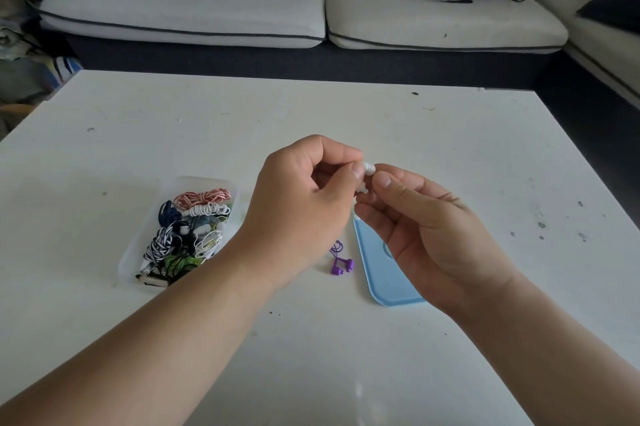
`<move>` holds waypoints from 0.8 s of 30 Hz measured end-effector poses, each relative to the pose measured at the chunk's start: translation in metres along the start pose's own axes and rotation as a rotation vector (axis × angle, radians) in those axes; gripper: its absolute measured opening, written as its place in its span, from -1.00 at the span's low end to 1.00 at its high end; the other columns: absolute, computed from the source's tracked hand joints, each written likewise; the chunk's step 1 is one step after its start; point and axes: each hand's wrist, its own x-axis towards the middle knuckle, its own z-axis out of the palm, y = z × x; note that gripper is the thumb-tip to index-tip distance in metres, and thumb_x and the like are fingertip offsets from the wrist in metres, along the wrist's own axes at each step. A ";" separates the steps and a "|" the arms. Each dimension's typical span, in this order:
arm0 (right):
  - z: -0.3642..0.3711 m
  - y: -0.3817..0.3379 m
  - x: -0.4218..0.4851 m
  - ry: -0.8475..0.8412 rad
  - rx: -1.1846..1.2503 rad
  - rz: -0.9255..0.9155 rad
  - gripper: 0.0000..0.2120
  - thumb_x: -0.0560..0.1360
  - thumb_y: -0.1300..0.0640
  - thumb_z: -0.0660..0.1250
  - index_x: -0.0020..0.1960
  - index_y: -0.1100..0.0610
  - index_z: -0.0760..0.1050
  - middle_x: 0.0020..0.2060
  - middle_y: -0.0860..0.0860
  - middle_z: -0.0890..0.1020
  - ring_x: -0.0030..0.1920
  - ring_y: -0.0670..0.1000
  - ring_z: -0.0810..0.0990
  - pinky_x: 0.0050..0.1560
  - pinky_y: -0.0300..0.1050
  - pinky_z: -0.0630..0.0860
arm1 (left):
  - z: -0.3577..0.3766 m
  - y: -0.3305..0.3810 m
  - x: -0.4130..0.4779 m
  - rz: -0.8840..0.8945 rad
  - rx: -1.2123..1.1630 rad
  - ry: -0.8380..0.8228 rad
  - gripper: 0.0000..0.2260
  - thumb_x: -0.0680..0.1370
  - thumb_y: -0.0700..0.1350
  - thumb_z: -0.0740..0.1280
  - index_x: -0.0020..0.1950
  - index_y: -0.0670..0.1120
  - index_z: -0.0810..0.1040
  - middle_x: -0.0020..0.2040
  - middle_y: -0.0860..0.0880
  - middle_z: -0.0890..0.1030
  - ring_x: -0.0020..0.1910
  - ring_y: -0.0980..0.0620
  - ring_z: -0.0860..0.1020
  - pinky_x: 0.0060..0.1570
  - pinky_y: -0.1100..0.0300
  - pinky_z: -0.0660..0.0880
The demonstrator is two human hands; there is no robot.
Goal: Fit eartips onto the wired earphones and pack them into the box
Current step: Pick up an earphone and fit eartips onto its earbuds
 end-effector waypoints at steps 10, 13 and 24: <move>-0.001 -0.013 0.002 0.034 -0.003 0.026 -0.82 0.42 0.17 0.42 -0.05 0.26 0.62 -0.18 0.13 0.65 -0.19 0.07 0.67 -0.07 -0.10 0.67 | 0.000 -0.001 0.001 -0.179 -0.115 -0.023 -0.91 0.60 -0.20 0.43 0.03 -0.02 0.70 -0.19 -0.03 0.75 -0.20 0.07 0.66 -0.18 0.18 0.59; -0.007 -0.014 0.004 0.019 -0.015 0.071 -0.89 0.49 0.20 0.39 -0.02 0.23 0.61 -0.19 0.12 0.65 -0.20 0.07 0.67 -0.09 -0.11 0.67 | 0.000 0.000 0.001 -0.209 -0.140 -0.040 -0.92 0.60 -0.18 0.44 0.02 -0.03 0.71 -0.20 -0.03 0.74 -0.23 0.13 0.64 -0.23 0.24 0.56; -0.019 -0.015 0.012 0.014 -0.168 0.117 -0.78 0.48 0.18 0.44 0.06 0.29 0.62 -0.17 0.15 0.66 -0.20 0.07 0.64 -0.21 -0.13 0.64 | 0.003 -0.003 0.003 -0.296 -0.204 -0.058 -0.92 0.59 -0.23 0.43 -0.01 -0.08 0.70 -0.22 -0.03 0.71 -0.24 0.02 0.68 -0.07 0.05 0.54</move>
